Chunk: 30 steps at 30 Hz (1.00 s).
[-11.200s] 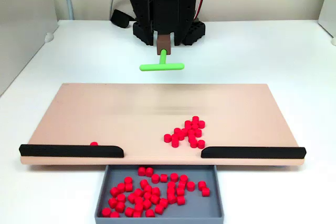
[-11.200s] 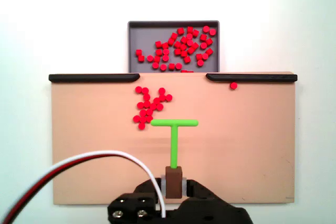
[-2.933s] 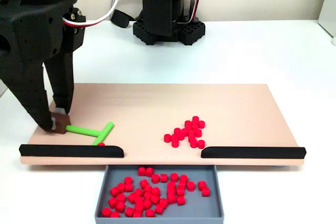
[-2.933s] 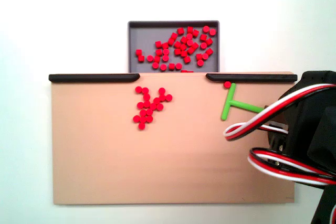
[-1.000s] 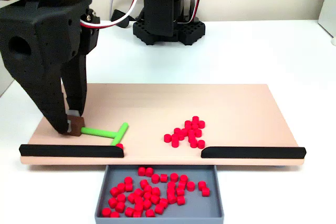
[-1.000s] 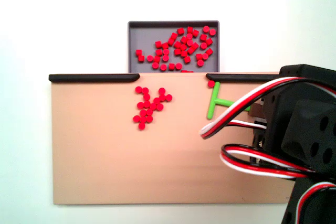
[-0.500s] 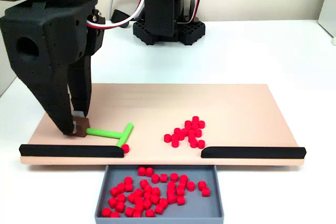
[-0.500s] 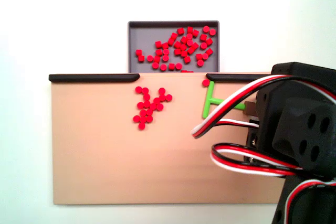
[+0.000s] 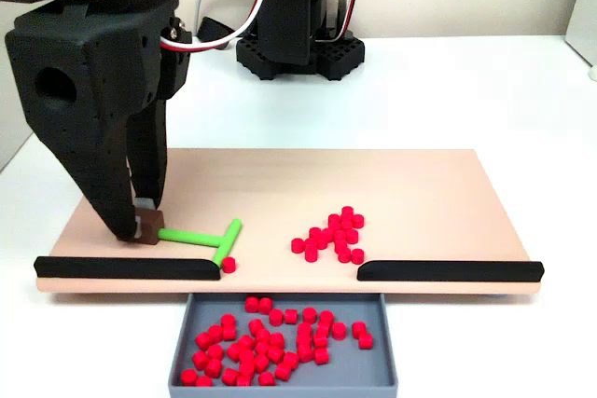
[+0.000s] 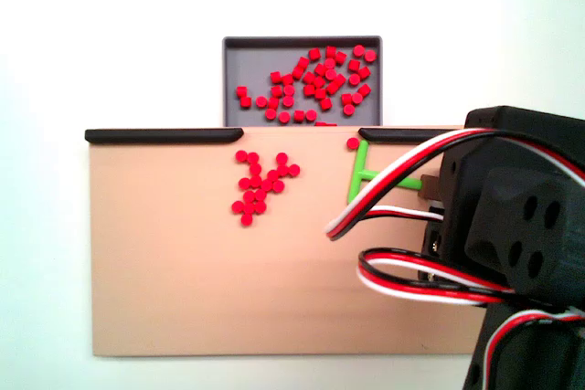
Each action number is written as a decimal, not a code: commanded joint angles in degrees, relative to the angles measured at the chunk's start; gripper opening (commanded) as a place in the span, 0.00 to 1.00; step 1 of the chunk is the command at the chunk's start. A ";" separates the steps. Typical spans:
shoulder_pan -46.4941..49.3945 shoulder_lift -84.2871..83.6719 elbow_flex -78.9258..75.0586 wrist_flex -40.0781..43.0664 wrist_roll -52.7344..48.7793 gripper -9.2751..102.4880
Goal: Push granules from right to the grey container
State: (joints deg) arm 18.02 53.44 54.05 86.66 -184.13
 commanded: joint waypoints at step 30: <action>-1.93 3.60 -0.18 -0.44 13.45 0.08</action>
State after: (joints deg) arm 16.26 53.44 54.14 86.40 -172.79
